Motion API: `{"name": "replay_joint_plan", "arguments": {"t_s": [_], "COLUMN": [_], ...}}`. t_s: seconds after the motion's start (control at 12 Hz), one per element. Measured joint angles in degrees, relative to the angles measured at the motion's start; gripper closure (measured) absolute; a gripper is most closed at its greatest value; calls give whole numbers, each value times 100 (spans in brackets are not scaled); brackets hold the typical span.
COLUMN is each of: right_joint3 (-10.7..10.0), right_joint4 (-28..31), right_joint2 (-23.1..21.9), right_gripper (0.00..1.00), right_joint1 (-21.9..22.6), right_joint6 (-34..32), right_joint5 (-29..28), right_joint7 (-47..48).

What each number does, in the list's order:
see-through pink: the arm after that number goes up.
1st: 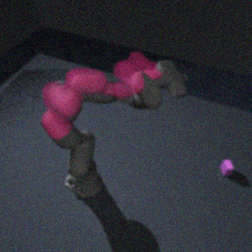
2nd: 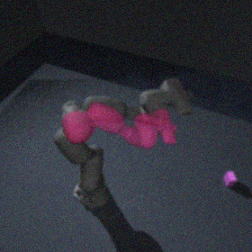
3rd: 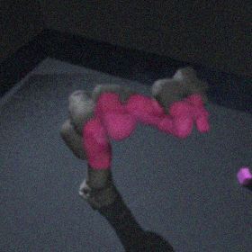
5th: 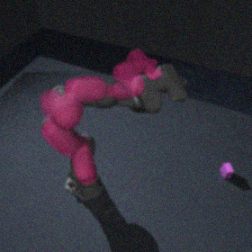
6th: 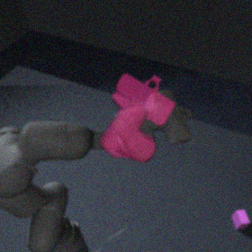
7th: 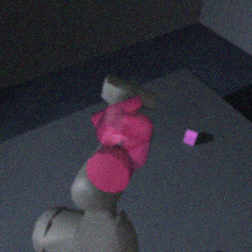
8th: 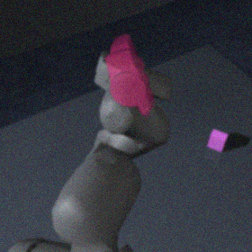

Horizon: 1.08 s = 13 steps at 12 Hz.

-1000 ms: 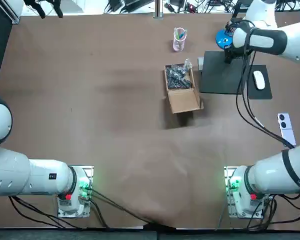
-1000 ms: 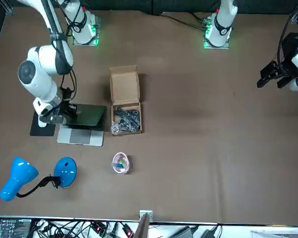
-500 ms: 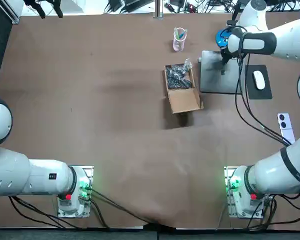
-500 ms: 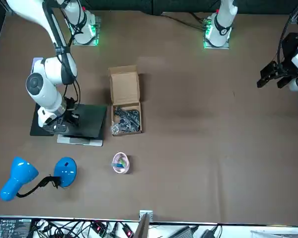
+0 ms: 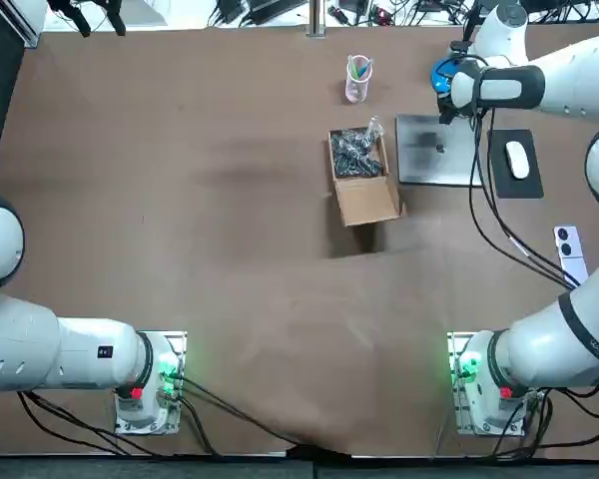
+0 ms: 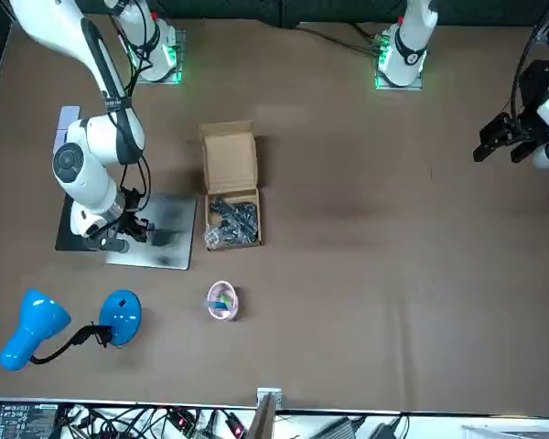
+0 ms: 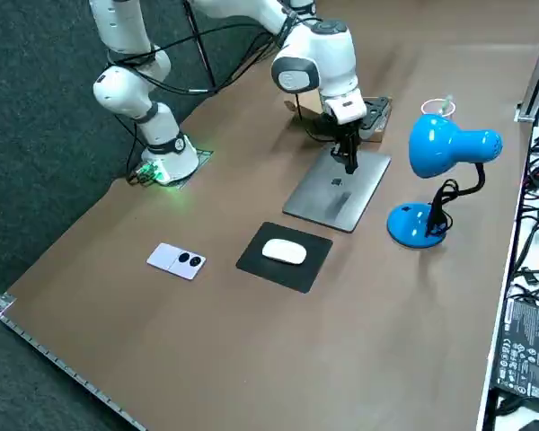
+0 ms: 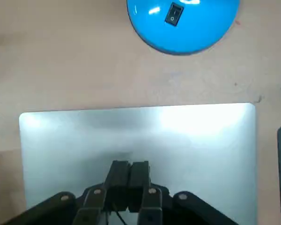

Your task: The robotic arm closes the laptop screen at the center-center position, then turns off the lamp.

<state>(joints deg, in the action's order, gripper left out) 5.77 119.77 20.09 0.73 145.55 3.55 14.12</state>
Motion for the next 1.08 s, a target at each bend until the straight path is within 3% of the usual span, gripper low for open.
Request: {"name": "replay_joint_plan", "arguments": {"t_s": [1.08], "right_joint3": [3], "right_joint4": [-414], "right_joint2": [-170], "right_gripper": [97], "right_joint1": [16], "right_joint6": [-359], "right_joint5": [32], "right_joint7": [48]}}
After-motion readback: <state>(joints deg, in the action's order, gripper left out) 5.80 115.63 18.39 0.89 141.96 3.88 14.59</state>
